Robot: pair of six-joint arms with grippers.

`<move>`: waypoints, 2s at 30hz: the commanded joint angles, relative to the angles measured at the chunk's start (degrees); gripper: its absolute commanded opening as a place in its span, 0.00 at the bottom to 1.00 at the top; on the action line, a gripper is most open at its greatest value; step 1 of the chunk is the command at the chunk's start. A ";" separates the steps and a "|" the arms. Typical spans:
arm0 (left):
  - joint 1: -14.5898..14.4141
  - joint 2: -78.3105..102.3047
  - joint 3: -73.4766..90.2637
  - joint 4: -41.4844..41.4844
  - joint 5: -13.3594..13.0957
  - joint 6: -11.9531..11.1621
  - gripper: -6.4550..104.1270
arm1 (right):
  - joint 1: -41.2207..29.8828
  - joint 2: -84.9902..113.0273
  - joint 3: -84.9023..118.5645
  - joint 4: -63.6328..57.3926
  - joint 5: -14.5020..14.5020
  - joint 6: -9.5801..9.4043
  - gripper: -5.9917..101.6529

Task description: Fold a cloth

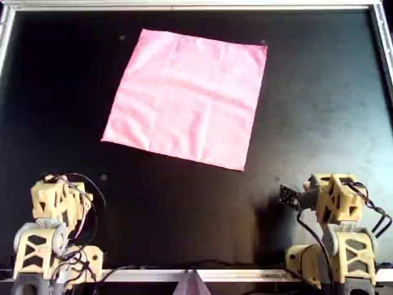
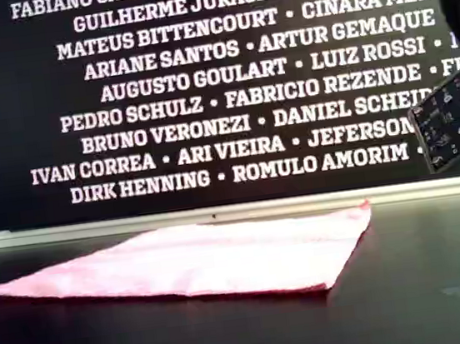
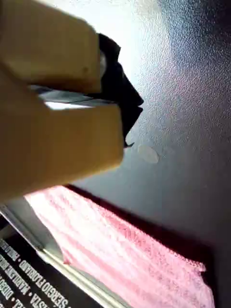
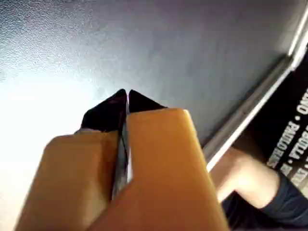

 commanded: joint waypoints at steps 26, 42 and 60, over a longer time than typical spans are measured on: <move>0.53 0.00 -0.62 0.09 1.32 -0.44 0.06 | -0.09 1.85 0.88 0.53 -0.62 0.62 0.06; 0.44 0.26 -0.62 0.09 1.23 -0.44 0.05 | -0.09 1.85 0.88 0.53 -0.62 0.53 0.06; 0.44 0.53 -1.23 -8.00 1.23 0.35 0.53 | 3.69 1.93 -2.99 -4.57 -0.70 -0.09 0.68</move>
